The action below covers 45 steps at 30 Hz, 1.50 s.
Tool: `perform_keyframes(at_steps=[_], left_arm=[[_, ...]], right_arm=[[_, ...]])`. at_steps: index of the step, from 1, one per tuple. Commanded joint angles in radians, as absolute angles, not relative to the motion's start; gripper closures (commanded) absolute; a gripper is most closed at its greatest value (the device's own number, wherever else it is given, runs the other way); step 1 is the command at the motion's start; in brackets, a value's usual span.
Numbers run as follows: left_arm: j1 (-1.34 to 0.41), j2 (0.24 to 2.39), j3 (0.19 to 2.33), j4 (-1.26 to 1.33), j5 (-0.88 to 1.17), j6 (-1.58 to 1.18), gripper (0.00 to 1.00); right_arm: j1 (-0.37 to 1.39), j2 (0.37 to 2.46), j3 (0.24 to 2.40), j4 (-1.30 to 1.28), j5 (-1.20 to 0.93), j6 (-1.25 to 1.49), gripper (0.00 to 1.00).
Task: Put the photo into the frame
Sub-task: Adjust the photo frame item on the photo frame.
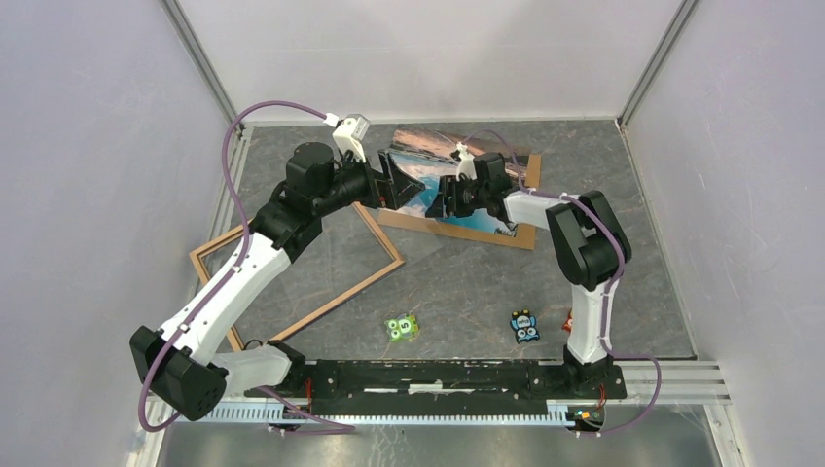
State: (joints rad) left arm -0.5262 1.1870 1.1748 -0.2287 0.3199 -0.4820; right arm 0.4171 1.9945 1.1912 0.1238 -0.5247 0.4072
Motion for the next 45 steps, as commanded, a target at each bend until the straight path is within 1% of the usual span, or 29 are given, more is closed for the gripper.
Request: perform_keyframes(at_steps=[1,6,10,15,21,27,28,35,40,45], left_arm=[[-0.531,1.176,1.170,-0.179,0.349,-0.518,0.01],[-0.532,1.183,1.172,-0.179,0.352,-0.521,0.01],[-0.531,1.189,1.168,-0.172,0.361,-0.529,0.01],[-0.531,1.192,1.164,-0.166,0.363,-0.532,0.01],[-0.531,1.192,1.164,-0.165,0.362,-0.531,0.01],[-0.529,1.193,1.164,-0.166,0.362,-0.531,0.01],[-0.530,1.193,1.164,-0.165,0.362,-0.530,0.01],[-0.528,1.185,1.164,-0.166,0.362,-0.529,0.01],[-0.528,1.176,1.164,-0.165,0.364,-0.530,0.01],[-0.527,1.172,1.164,-0.164,0.365,-0.532,0.02]], right_arm=[[0.415,2.058,1.292,0.108,-0.668,0.415,0.39],[0.412,2.101,1.312,0.141,-0.722,0.439,0.41],[0.413,2.134,1.311,0.214,-0.771,0.486,0.44],[0.413,2.176,1.312,0.317,-0.840,0.540,0.52],[0.417,2.205,1.304,0.449,-0.880,0.598,0.71],[0.420,2.245,1.253,0.726,-0.935,0.761,0.96],[0.420,2.255,1.254,0.733,-0.939,0.763,0.99],[0.423,2.281,1.247,0.795,-0.996,0.712,1.00],[0.423,2.305,1.225,1.011,-1.015,0.854,1.00],[0.429,2.351,1.210,1.305,-1.009,1.048,1.00]])
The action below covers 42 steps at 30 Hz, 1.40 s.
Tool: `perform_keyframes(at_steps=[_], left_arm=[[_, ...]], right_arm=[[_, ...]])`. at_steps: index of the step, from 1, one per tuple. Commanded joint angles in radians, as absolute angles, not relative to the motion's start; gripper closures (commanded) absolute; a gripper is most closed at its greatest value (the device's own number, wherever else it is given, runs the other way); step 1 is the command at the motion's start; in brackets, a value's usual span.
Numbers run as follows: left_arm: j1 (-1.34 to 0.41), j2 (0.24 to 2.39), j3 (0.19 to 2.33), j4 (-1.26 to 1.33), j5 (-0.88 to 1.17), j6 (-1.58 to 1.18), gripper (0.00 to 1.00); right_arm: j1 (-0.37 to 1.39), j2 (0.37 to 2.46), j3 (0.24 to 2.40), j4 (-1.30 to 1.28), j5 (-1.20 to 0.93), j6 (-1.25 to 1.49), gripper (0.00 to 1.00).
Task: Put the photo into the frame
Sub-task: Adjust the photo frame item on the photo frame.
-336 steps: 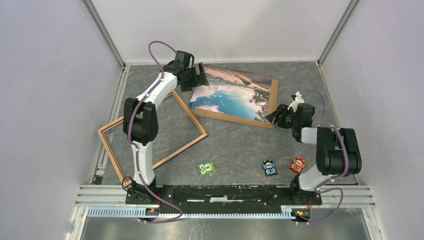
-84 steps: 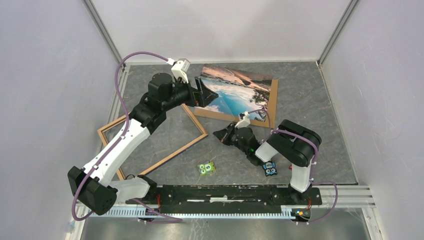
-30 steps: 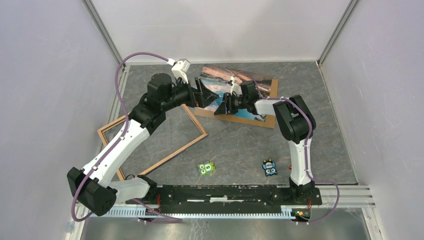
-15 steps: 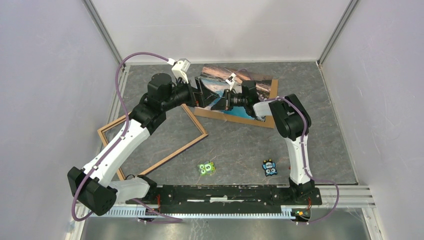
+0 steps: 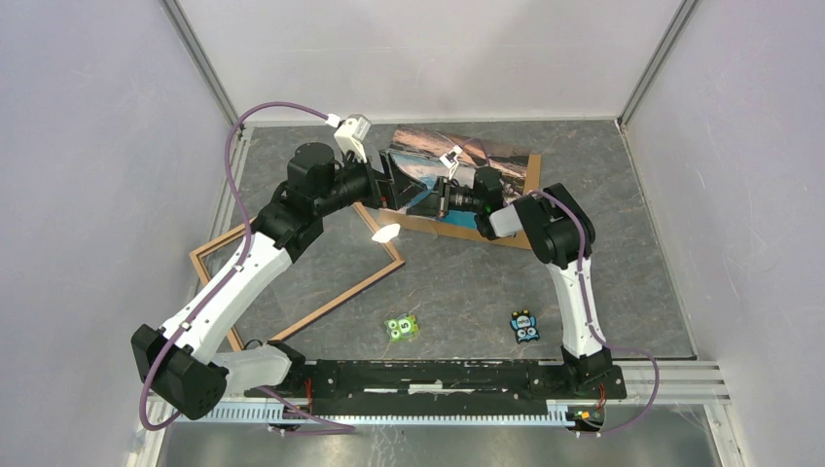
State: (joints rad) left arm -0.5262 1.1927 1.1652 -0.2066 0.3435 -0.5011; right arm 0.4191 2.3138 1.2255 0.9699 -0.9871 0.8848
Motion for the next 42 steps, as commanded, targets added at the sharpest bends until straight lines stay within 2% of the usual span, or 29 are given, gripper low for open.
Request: perform_keyframes(at_steps=[1,6,30,42], left_arm=[[-0.527,1.170,1.164,-0.164,0.364,-0.532,0.02],[-0.526,1.169,1.160,-0.158,0.372,-0.537,0.02],[-0.518,1.173,1.157,-0.147,0.386,-0.552,0.02],[-0.516,1.172,1.154,-0.140,0.393,-0.556,0.02]], right_arm=[[0.431,2.357,1.210,1.342,-1.006,1.074,1.00],[0.456,2.378,1.234,1.437,-1.000,1.138,1.00],[0.568,2.424,1.413,0.933,-0.914,0.998,1.00],[0.579,2.438,1.399,1.126,-0.897,1.085,1.00]])
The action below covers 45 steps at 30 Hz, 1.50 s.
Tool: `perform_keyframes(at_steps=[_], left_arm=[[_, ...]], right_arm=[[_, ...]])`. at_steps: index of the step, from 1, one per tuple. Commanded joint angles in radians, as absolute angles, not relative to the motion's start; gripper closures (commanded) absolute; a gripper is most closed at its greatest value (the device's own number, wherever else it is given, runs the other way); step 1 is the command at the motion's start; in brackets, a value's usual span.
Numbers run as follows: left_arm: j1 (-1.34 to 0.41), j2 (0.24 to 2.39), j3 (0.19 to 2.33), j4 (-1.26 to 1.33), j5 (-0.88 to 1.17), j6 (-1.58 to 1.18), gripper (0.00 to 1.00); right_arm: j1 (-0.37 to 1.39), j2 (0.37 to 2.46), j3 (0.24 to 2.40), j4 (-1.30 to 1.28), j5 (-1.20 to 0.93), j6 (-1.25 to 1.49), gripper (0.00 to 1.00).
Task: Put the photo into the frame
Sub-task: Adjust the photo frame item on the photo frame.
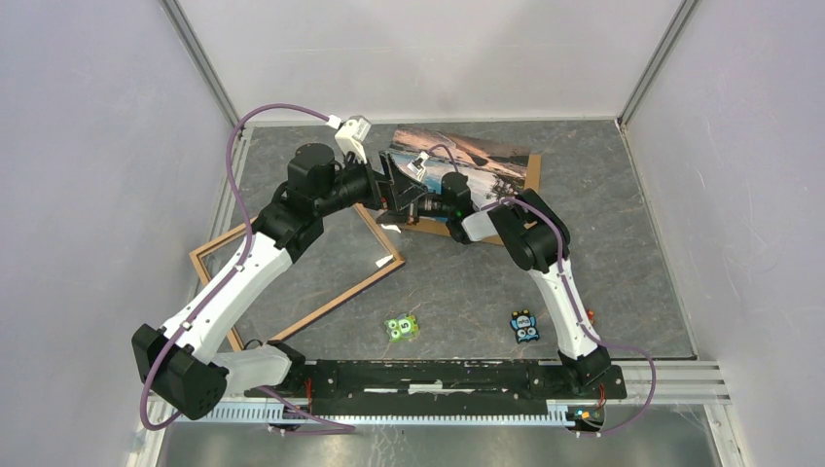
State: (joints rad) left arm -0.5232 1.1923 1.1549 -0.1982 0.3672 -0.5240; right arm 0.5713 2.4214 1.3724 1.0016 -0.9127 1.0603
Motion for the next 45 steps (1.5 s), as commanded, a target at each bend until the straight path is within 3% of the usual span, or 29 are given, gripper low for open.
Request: perform_keyframes(at_steps=[1,19,35,45], left_arm=[[-0.516,1.172,1.154,-0.140,0.393,-0.555,0.02],[-0.512,1.180,1.147,-0.128,0.405,-0.570,0.02],[-0.511,1.189,1.143,-0.115,0.421,-0.586,0.02],[-0.511,1.187,1.143,-0.114,0.425,-0.590,0.02]], right_arm=[[0.581,2.441,1.401,1.133,-0.897,1.091,1.00],[0.594,2.466,1.423,1.113,-0.847,1.116,1.00],[0.638,2.367,1.379,0.800,-0.800,1.076,1.00],[0.670,2.354,1.350,0.813,-0.761,1.111,1.00]])
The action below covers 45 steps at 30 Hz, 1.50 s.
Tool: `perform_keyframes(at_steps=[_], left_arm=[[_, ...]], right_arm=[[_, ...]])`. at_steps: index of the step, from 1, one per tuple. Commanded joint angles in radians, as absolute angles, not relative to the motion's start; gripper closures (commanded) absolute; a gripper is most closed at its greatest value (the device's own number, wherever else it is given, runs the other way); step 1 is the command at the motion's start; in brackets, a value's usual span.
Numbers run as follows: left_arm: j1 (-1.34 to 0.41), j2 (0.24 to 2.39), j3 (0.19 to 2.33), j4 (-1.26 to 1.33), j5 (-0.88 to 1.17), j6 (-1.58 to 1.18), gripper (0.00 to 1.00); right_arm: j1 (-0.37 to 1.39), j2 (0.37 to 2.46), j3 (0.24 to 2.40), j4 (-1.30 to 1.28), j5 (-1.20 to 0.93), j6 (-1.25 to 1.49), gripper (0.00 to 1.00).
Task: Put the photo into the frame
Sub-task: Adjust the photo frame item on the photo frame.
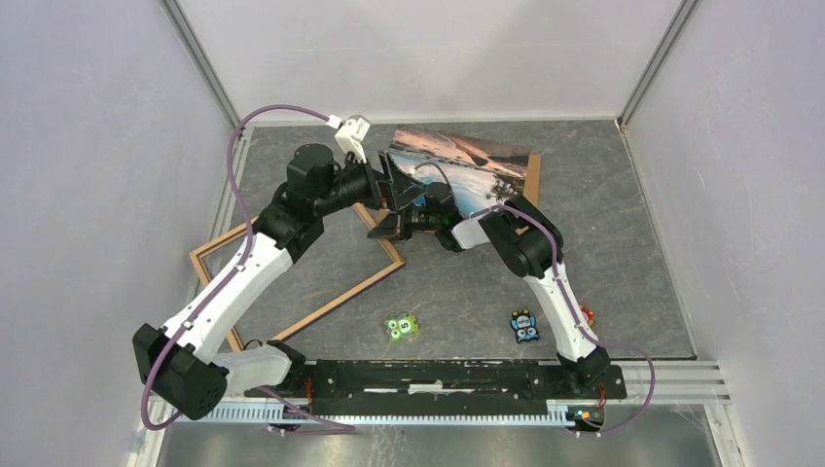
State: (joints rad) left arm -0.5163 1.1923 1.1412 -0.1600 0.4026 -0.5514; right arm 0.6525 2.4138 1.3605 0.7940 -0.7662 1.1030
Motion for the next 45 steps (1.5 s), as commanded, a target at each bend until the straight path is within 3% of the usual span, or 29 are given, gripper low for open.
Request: perform_keyframes(at_steps=[1,17,28,33,45], left_arm=[[-0.512,1.187,1.143,-0.115,0.426,-0.591,0.02],[-0.508,1.192,1.138,-0.107,0.432,-0.598,0.02],[-0.508,1.201,1.137,-0.100,0.443,-0.606,0.02],[-0.508,1.214,1.134,-0.093,0.447,-0.609,0.02],[-0.477,1.244,1.144,-0.113,0.434,-0.582,0.02]], right_arm=[[0.671,2.356,1.353,0.812,-0.760,1.111,1.00],[0.703,2.354,1.391,0.738,-0.726,1.024,1.00],[0.701,2.264,1.378,0.349,-0.532,0.708,0.81],[0.686,2.216,1.335,0.247,-0.426,0.622,0.80],[0.602,2.136,1.204,0.243,-0.391,0.562,0.80]])
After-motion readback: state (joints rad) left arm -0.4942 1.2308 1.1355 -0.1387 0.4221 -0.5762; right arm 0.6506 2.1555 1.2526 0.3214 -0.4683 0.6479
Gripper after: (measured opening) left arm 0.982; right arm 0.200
